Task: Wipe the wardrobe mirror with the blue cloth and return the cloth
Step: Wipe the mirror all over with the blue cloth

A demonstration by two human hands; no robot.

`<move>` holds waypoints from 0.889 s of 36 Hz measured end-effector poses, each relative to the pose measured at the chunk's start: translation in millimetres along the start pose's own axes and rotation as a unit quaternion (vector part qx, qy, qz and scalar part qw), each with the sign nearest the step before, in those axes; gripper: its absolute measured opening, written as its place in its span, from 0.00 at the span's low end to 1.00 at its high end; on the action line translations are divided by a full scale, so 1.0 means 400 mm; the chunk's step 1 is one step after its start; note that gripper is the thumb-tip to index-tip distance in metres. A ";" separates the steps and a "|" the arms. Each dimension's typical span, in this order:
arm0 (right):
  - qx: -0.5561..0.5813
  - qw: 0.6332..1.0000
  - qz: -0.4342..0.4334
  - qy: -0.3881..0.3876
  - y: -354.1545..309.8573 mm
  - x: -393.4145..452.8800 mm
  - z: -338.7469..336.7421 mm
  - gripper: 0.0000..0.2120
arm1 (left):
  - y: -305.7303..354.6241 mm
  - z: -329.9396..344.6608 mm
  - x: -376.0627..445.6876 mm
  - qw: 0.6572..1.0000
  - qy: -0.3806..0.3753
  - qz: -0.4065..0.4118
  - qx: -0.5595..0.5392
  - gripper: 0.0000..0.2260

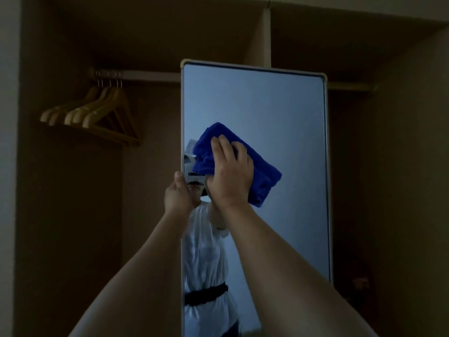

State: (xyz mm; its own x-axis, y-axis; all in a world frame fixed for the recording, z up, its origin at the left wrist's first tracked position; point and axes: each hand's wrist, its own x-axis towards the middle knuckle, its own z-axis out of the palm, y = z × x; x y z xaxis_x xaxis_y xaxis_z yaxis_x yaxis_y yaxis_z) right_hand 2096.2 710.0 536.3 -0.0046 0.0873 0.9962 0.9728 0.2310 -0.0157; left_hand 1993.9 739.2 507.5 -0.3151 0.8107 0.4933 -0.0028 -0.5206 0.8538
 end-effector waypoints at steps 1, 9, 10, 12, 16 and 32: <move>-0.001 1.000 0.002 -0.005 -0.002 0.003 0.000 0.28 | 0.000 -0.003 0.000 1.000 -0.004 -0.005 -0.001 0.22; -0.024 0.998 -0.022 -0.053 -0.041 0.151 -0.009 0.32 | 0.001 -0.017 0.011 0.998 -0.029 -0.059 -0.017 0.20; -0.030 0.998 -0.027 -0.057 -0.048 0.168 -0.010 0.33 | 0.000 -0.018 0.010 0.997 -0.035 -0.061 -0.009 0.21; -0.042 0.997 -0.032 -0.064 -0.057 0.188 -0.010 0.34 | 0.001 -0.022 0.001 0.997 -0.034 -0.074 -0.006 0.25; -0.041 0.997 -0.040 -0.059 -0.066 0.163 -0.011 0.32 | -0.008 -0.027 -0.006 0.995 -0.030 -0.093 0.005 0.26; 0.007 0.998 -0.055 -0.014 -0.075 -0.052 0.010 0.26 | -0.006 -0.043 -0.044 0.994 -0.051 -0.073 -0.056 0.13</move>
State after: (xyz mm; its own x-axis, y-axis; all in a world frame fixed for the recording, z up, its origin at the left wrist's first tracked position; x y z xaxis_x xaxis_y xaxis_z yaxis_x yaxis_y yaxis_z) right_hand 2066.4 705.1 515.6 -0.1172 0.0880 0.9892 0.9631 0.2532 0.0916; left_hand 1983.2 721.5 493.9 -0.2049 0.8999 0.3849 -0.1481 -0.4172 0.8967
